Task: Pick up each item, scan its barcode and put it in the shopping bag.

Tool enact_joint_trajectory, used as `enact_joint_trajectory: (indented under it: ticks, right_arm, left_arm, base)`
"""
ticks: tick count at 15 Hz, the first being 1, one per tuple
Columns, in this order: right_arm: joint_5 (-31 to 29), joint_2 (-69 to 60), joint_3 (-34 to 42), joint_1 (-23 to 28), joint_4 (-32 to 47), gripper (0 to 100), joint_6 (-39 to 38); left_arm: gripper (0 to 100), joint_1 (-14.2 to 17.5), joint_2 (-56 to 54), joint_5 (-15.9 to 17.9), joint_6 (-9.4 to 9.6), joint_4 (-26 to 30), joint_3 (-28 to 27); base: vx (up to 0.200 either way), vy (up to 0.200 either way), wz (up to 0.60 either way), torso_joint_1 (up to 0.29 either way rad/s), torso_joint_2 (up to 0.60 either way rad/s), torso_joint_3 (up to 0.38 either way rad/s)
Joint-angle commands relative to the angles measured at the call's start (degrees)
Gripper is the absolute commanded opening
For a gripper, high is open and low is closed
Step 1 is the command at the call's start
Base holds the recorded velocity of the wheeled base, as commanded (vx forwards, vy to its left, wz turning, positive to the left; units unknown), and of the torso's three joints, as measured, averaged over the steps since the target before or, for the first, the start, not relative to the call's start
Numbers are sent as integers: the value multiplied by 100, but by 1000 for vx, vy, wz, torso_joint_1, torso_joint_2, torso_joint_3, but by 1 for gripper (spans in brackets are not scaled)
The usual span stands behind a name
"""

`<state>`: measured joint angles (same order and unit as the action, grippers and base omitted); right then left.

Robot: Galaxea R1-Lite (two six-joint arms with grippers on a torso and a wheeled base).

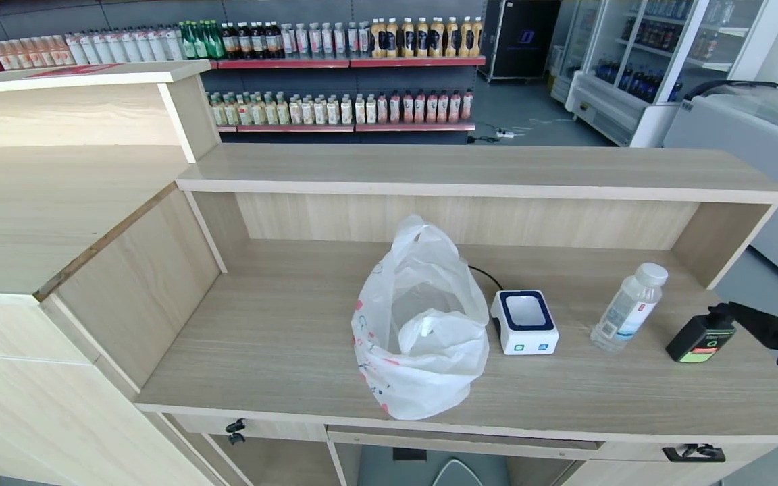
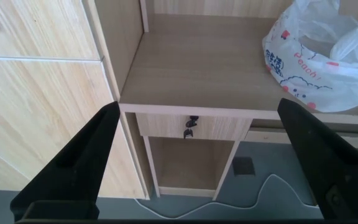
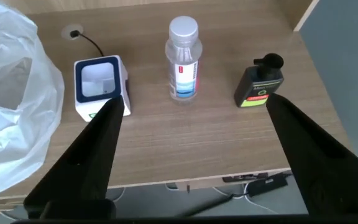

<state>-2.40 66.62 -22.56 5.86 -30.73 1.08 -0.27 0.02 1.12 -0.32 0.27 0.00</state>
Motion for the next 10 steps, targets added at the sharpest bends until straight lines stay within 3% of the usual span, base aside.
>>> enact_joint_trajectory:
  ticks: [1, 3, 5, 10]
  right_arm:
    - [135, 1169, 270, 372, -979, 100, -38]
    - [592, 1890, 455, 741, -1813, 100, 392]
    - [618, 2364, 648, 846, -2297, 100, 647]
    - [618, 4430, 947, 1084, -4951, 100, 1017]
  left_arm:
    - [100, 0, 6, 2, -3, 0, 0]
    - [100, 0, 6, 2, -3, 0, 0]
    - [100, 0, 6, 2, -3, 0, 0]
    - [100, 0, 6, 2, -3, 0, 0]
  base:
    - [0, 0, 0, 0, 0, 0]
    - [0, 0, 0, 0, 0, 0]
    - [0, 0, 0, 0, 0, 0]
    - [0, 0, 0, 0, 0, 0]
